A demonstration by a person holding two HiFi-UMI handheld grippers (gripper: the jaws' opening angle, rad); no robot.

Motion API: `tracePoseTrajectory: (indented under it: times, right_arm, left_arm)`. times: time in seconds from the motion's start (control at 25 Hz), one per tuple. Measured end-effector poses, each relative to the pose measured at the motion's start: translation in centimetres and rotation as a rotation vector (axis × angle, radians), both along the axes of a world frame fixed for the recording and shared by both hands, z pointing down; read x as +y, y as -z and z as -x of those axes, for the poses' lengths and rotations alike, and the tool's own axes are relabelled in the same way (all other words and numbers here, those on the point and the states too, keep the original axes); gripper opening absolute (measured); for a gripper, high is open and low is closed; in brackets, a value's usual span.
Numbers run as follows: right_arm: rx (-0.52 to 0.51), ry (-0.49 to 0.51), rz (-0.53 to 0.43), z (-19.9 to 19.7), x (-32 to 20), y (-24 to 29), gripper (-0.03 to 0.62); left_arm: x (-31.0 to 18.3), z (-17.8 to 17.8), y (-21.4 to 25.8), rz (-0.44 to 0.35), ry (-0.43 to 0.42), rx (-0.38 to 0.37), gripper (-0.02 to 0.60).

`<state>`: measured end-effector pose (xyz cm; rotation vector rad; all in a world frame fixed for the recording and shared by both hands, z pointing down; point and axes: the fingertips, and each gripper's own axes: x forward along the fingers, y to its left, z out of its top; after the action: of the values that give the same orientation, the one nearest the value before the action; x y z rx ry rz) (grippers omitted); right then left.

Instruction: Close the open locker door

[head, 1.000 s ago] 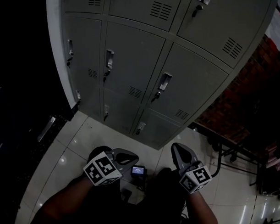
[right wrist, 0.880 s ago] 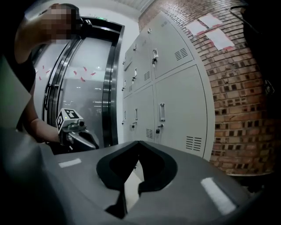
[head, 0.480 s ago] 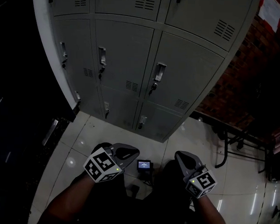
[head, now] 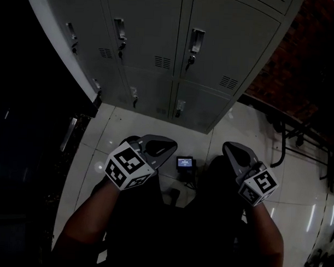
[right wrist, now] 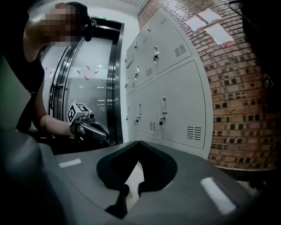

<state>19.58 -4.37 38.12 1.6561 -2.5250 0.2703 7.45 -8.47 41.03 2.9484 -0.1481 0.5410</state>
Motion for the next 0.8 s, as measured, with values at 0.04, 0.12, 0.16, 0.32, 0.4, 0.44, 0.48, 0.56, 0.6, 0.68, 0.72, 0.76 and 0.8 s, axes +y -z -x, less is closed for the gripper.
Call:
tracePoseTrajectory:
  times: [0.04, 0.12, 0.16, 0.32, 0.4, 0.44, 0.48, 0.56, 0.6, 0.68, 0.72, 0.76, 0.8]
  right_arm:
    - [0.011, 0.002, 0.001, -0.11, 0.01, -0.19, 0.002]
    - [0.019, 0.001, 0.009, -0.28, 0.06, -0.48, 0.002]
    - [0.016, 0.003, 0.01, -0.22, 0.07, -0.45, 0.002]
    - [-0.033, 0.016, 0.002, 0.27, 0.09, -0.04, 0.002]
    - [-0.01, 0.015, 0.005, 0.17, 0.06, -0.18, 0.002]
    - [0.004, 0.014, 0.01, 0.1, 0.06, -0.31, 0.002]
    - [0.011, 0.013, 0.014, 0.05, 0.08, -0.43, 0.002]
    - [0.013, 0.014, 0.019, 0.08, 0.11, -0.57, 0.002]
    - [0.014, 0.017, 0.016, 0.22, 0.09, -0.53, 0.002]
    - [0.017, 0.022, 0.013, 0.45, 0.06, -0.49, 0.002]
    - [0.019, 0.021, 0.014, 0.49, 0.05, -0.52, 0.002]
    - [0.021, 0.019, 0.018, 0.46, 0.04, -0.57, 0.002]
    - [0.024, 0.016, 0.024, 0.4, 0.04, -0.64, 0.002]
  left_arm:
    - [0.0, 0.0, -0.01, 0.0, 0.0, 0.0, 0.012]
    - [0.06, 0.02, -0.04, 0.002, 0.001, 0.0, 0.012]
    - [0.11, 0.03, -0.04, 0.002, 0.001, -0.001, 0.012]
    - [0.29, 0.0, -0.14, -0.004, -0.001, -0.009, 0.012]
    - [0.29, -0.07, -0.19, -0.005, -0.001, -0.012, 0.012]
    - [0.28, -0.08, -0.18, -0.005, -0.001, -0.012, 0.012]
    - [0.27, -0.08, -0.17, -0.005, -0.001, -0.012, 0.012]
    - [0.26, -0.06, -0.18, -0.005, 0.0, -0.013, 0.012]
    - [0.26, -0.05, -0.21, -0.006, 0.0, -0.013, 0.012]
    - [0.3, -0.04, -0.29, -0.007, 0.001, -0.013, 0.012]
    - [0.33, -0.05, -0.34, -0.007, 0.0, -0.012, 0.012]
    - [0.35, -0.07, -0.36, -0.007, 0.0, -0.012, 0.012]
    - [0.36, -0.1, -0.38, -0.007, 0.0, -0.011, 0.012]
